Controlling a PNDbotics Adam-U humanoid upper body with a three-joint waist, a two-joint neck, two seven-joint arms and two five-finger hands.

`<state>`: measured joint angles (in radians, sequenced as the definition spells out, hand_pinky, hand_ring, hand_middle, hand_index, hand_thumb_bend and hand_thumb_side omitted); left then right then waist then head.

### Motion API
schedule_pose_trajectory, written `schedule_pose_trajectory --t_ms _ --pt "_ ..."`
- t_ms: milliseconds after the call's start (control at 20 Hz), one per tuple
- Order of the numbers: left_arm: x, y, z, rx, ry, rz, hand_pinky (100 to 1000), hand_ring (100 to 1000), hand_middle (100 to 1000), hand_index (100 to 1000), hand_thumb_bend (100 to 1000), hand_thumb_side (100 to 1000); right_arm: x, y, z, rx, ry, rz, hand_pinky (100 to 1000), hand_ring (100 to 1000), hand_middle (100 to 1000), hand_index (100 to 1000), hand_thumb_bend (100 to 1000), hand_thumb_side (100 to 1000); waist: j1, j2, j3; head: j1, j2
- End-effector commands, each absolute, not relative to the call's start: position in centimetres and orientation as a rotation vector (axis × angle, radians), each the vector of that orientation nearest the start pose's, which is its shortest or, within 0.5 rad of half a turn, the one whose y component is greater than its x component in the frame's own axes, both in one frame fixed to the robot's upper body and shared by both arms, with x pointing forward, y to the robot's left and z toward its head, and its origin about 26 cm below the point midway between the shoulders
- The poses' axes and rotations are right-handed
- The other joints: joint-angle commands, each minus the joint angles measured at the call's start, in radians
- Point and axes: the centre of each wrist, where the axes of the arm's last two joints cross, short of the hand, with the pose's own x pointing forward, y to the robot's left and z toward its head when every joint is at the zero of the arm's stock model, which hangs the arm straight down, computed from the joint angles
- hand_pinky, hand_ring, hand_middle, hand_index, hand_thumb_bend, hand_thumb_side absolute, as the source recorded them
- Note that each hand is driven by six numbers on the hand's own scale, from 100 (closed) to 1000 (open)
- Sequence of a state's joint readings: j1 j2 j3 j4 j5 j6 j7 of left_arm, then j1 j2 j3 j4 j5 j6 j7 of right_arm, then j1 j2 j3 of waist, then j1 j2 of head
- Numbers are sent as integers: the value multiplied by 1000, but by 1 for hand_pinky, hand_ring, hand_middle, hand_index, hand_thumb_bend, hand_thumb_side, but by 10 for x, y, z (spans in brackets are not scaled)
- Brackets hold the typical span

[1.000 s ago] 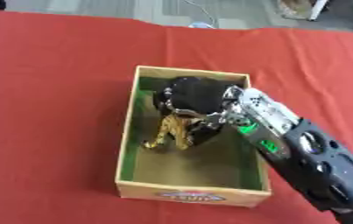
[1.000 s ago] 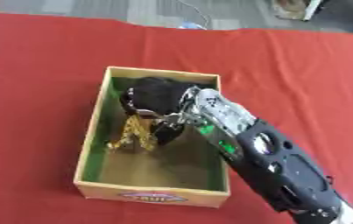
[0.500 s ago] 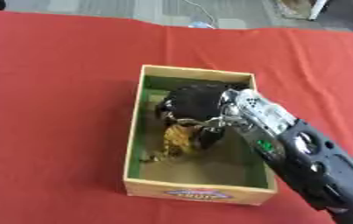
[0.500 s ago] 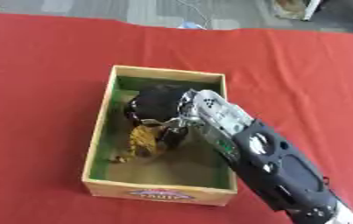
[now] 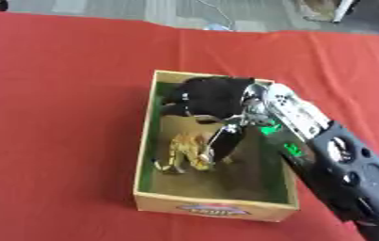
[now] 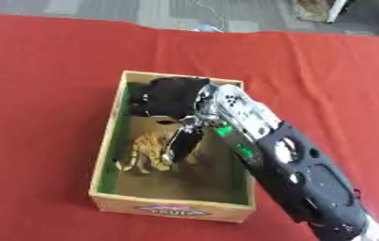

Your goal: Pick up objects on the table and place them in the box.

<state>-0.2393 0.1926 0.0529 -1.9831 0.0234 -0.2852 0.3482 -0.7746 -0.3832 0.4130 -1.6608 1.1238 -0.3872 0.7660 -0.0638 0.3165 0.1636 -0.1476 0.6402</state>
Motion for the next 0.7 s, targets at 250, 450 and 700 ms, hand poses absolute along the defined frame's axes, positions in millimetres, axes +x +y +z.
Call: schedule_pose_trajectory --t_ms 250,450,700 --pt "295 258 179 205 -2531 216 521 502 531 685 100 760 360 -149 256 1125 1397 -2728 972 998 970 1000 466 762 4 -23 -4 5 -5" --pt "295 259 178 206 -2529 219 521 502 533 685 100 761 357 -153 264 1149 1433 -2702 966 988 959 1000 392 728 5 -24 -6 7 -10" --pt "295 259 178 210 -2527 217 520 502 534 685 100 760 350 -160 270 1187 1402 -2678 960 980 953 1000 388 634 5 -23 -8 10 -13"
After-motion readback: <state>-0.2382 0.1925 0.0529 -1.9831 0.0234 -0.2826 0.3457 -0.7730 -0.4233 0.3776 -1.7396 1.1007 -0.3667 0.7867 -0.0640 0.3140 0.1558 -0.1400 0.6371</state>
